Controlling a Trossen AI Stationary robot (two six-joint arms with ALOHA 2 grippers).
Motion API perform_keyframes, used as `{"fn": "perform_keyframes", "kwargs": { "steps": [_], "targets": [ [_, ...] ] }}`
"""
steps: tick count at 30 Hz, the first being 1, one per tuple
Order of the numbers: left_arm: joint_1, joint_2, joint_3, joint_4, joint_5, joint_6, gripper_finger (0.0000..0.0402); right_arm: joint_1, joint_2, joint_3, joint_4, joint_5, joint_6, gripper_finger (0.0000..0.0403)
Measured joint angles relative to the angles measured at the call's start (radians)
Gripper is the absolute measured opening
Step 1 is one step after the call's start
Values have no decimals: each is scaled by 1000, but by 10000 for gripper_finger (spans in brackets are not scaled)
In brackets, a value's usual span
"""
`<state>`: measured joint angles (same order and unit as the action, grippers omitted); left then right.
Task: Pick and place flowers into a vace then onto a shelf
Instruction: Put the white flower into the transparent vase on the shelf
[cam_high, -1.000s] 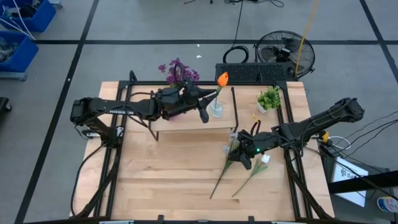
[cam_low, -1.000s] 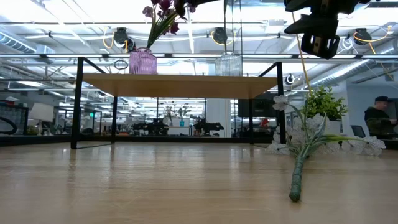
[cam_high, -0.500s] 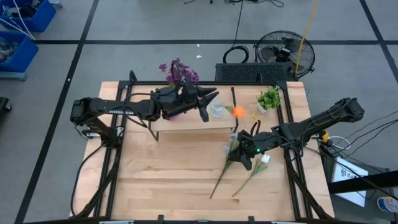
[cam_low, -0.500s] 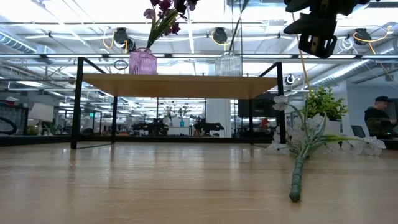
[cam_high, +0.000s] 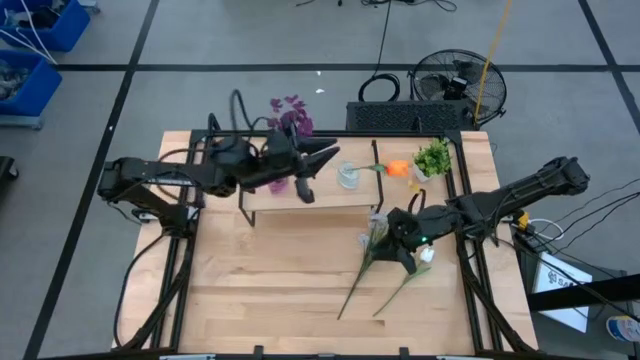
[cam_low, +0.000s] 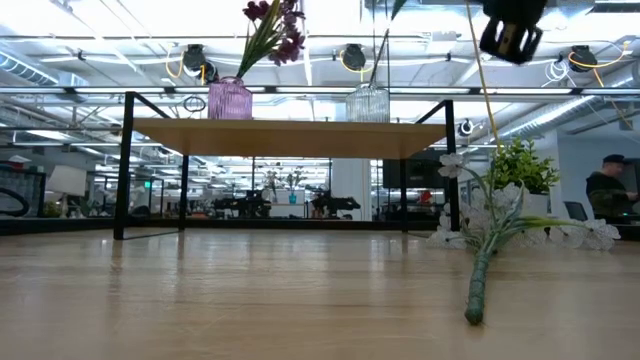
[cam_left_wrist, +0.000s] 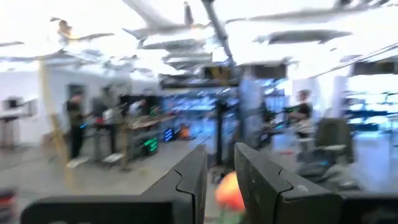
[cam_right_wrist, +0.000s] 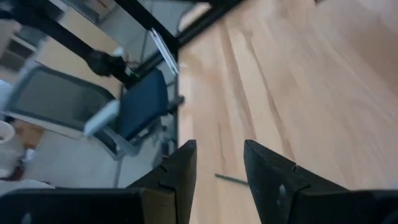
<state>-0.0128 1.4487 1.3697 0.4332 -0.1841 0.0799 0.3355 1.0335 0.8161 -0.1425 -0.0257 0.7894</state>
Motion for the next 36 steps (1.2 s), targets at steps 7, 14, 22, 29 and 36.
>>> {"fn": "perform_keyframes", "kwargs": {
  "steps": [7, 14, 22, 29, 36],
  "targets": [
    [-39, -31, 77, -35, 305, 19, 88, 19, -64, 94, 4, -2, 2, 125],
    [-75, -30, 126, -46, 337, -33, 88, 165, -61, 136, -152, -59, 180, 125],
    [-75, -29, 142, -196, 258, -36, 92, 324, 46, 134, -566, -58, 426, 126],
    [-76, -28, 142, -228, 161, -30, 159, 336, 120, 134, -673, -58, 546, 152],
    [-76, -29, 142, -229, 148, -28, 215, 329, 199, 134, -816, 40, 691, 187]
  ]
}}
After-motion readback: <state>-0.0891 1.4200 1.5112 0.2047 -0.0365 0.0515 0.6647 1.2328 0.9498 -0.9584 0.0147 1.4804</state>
